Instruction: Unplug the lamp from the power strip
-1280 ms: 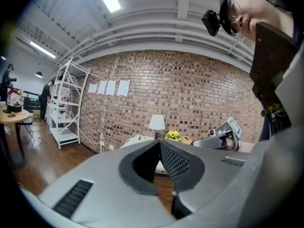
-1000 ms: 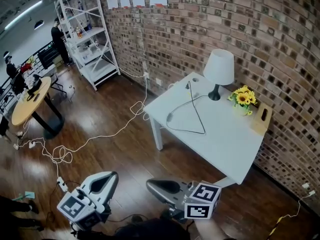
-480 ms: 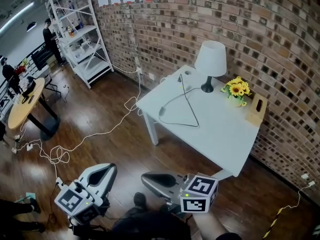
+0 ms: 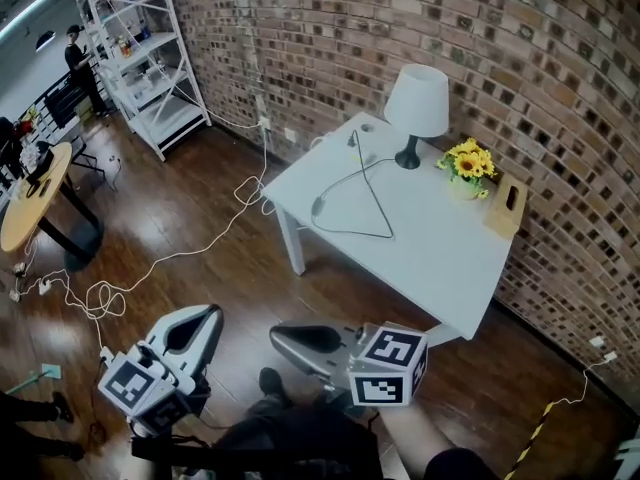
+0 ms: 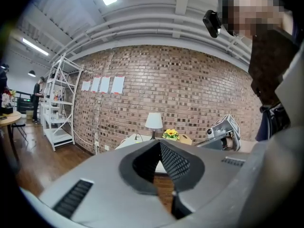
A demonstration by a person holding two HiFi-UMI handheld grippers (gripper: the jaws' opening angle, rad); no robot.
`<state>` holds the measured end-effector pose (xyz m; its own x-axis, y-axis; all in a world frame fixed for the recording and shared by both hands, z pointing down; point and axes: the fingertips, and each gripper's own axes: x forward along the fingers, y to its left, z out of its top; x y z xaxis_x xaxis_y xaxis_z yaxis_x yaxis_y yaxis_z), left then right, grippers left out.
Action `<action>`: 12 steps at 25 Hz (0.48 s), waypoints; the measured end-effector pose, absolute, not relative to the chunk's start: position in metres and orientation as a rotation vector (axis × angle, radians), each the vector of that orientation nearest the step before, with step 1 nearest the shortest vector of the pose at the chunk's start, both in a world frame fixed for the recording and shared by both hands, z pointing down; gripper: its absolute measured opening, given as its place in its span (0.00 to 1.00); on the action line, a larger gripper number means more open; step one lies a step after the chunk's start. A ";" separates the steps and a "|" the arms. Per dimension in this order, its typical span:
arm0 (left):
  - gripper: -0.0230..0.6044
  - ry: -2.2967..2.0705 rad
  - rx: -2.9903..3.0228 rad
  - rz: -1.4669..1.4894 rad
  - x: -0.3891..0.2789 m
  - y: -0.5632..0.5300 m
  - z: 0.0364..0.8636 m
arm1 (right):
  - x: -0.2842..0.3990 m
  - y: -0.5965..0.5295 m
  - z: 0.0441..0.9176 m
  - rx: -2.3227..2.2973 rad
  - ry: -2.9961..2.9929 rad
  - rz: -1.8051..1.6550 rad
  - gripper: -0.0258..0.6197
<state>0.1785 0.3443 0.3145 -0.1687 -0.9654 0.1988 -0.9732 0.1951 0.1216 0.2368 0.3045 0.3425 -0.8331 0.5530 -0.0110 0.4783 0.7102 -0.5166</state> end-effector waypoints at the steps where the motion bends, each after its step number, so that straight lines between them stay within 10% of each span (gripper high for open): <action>1: 0.05 -2.236 1.855 0.042 0.172 0.346 0.316 | 0.230 0.306 0.343 -0.834 -2.768 0.766 0.03; 12: 0.05 -2.227 1.903 -0.042 0.081 0.347 0.318 | 0.151 0.308 0.339 -0.747 -2.775 0.700 0.03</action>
<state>0.0810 0.3471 0.3179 -0.1431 -0.9795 0.1414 -0.9734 0.1651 0.1585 0.1509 0.3083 0.3387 -0.8567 0.5132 0.0525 0.4268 0.7622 -0.4867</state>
